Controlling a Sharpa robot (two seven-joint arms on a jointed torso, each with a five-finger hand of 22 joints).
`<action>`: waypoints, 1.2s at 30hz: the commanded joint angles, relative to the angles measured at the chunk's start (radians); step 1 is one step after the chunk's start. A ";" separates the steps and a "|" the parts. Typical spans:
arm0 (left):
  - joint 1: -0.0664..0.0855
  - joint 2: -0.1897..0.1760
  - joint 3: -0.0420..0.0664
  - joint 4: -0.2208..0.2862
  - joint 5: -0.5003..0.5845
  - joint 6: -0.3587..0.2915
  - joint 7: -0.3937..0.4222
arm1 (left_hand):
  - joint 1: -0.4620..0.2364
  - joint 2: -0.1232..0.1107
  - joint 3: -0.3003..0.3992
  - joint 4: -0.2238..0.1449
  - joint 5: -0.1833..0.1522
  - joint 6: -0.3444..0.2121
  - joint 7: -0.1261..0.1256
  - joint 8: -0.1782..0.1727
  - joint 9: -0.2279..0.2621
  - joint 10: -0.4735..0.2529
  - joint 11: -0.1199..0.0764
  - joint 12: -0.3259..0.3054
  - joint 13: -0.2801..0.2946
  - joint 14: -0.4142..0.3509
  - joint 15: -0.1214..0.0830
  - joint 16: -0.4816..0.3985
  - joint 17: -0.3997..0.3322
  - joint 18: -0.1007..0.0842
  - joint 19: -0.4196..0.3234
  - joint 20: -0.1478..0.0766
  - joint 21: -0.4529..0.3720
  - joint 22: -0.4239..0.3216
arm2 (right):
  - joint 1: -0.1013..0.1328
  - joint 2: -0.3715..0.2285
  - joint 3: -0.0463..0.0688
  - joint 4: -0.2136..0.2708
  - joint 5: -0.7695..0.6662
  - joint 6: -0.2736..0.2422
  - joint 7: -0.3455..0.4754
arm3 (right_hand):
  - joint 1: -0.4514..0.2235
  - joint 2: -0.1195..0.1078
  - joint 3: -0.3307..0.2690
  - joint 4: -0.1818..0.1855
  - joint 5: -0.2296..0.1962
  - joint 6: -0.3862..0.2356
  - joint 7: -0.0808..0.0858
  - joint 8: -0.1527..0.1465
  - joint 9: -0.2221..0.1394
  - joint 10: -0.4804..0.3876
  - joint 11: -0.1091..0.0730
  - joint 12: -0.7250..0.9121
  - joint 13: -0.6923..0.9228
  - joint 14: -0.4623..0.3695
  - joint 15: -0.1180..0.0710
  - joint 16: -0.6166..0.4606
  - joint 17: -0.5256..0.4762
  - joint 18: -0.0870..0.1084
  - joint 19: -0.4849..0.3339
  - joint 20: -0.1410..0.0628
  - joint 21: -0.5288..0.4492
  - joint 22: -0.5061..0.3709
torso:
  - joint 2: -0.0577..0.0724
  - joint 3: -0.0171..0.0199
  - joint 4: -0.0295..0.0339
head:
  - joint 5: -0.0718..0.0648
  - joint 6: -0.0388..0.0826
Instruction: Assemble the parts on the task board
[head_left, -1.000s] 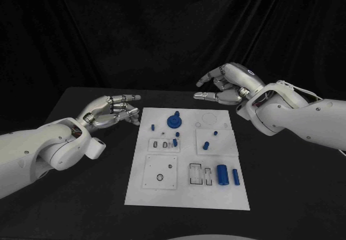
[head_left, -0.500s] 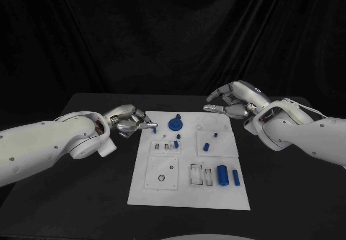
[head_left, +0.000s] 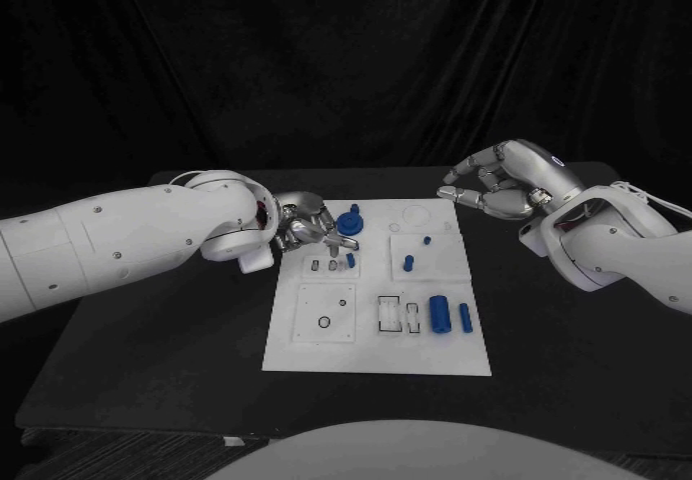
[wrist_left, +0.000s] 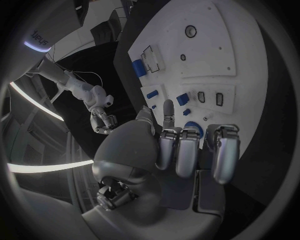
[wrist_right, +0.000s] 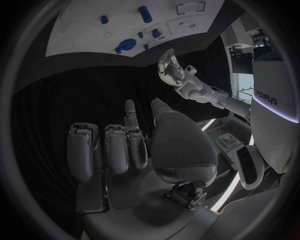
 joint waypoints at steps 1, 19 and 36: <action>0.002 0.018 0.001 -0.007 -0.049 0.065 -0.111 | -0.004 0.009 0.003 -0.001 -0.001 -0.002 0.000 -0.036 -0.001 0.104 -0.005 0.003 0.263 0.106 -0.007 0.002 0.263 -0.013 -0.008 -0.008 -0.005 0.159 | -0.002 0.000 0.001 0.000 -0.013 -0.016 -0.011 | 0.010 -0.003 0.000 -0.004 0.005 0.005 0.000 0.006 0.001 0.105 0.010 0.004 0.263 0.072 0.009 0.002 0.071 -0.013 0.070 0.006 0.003 0.240 | -0.019 0.0133 -0.0173 | 0.013 -0.007; 0.002 0.106 0.001 -0.048 -0.114 0.117 -0.306 | -0.087 0.015 -0.010 -0.002 -0.025 0.079 -0.030 -0.053 0.144 0.104 -0.036 0.003 0.263 0.106 -0.040 0.002 0.263 -0.014 0.011 -0.039 -0.010 0.167 | -0.005 0.003 0.001 -0.029 -0.017 0.022 -0.049 | 0.021 0.004 -0.001 -0.007 0.037 0.004 0.000 0.008 0.005 0.105 0.010 0.004 0.263 0.070 0.009 0.000 0.063 -0.011 0.067 0.006 -0.003 0.237 | -0.023 0.0256 -0.0266 | 0.015 -0.007; 0.001 0.158 0.001 -0.117 -0.136 0.151 -0.322 | -0.135 0.026 -0.008 -0.006 -0.045 0.067 -0.035 -0.082 0.236 0.104 -0.045 0.003 0.263 0.106 -0.053 0.002 0.263 -0.012 0.006 -0.054 -0.021 0.156 | -0.020 0.010 0.001 -0.051 -0.017 0.038 -0.058 | 0.022 0.005 -0.002 -0.007 0.042 0.004 0.000 0.007 0.005 0.105 0.010 0.004 0.263 0.070 0.009 -0.001 0.060 -0.011 0.066 0.007 -0.005 0.236 | -0.030 0.0241 -0.0276 | 0.021 -0.007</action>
